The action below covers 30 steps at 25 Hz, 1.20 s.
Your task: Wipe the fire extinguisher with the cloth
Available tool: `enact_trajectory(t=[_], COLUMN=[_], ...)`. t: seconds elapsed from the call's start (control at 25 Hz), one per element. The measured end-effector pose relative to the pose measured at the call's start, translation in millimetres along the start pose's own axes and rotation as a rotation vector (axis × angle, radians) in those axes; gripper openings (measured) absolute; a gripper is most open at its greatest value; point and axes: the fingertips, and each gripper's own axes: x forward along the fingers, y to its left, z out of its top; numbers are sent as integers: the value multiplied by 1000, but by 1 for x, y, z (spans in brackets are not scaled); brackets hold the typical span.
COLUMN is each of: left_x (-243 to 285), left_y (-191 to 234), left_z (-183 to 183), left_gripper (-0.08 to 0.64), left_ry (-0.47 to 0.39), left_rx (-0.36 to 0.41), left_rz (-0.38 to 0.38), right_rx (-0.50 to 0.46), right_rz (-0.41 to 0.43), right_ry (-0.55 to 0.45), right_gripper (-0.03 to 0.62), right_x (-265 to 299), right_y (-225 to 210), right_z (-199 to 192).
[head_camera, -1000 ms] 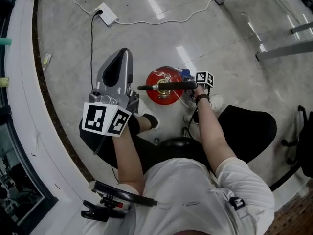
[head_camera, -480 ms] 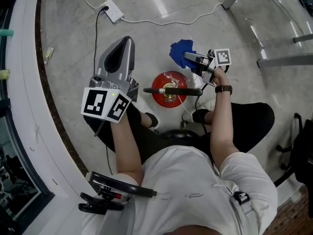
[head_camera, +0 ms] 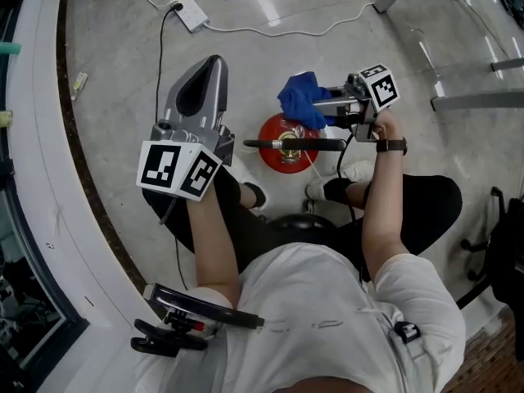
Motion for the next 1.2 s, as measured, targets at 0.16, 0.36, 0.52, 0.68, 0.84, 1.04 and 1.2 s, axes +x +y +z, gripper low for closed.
enact_trajectory(t=[0.16,0.36,0.52,0.68,0.84,1.04,1.2], left_x=[-6,-14,-17,-17,-13,-10,-20], left_y=[9,15,13,16,19,19,19], left_z=[-7,-22,-27,-21,-15,-14,-5], left_gripper=[-2,-2,-2,-2,-2,-2,-2], left_ry=[12,47,58,43,21,4,-26], left_rx=[-3,-3,12,15,5,-4,4], left_rz=[25,50,67,79,68,48,51], right_rx=[261,453,442,422,190,-197,-294], right_rz=[-381,-735,-867,-874,-694,-286,85], right_ry=[180,226,253,283,117,-34,126], right_gripper=[100,95,95,98,100,100,101], right_x=[-33,-83,-110,-108,-63,-13,17], right_y=[-144,-305,-341,-338,-270,-95,34], right_z=[-82,-199,-234,-213,-97,37,40])
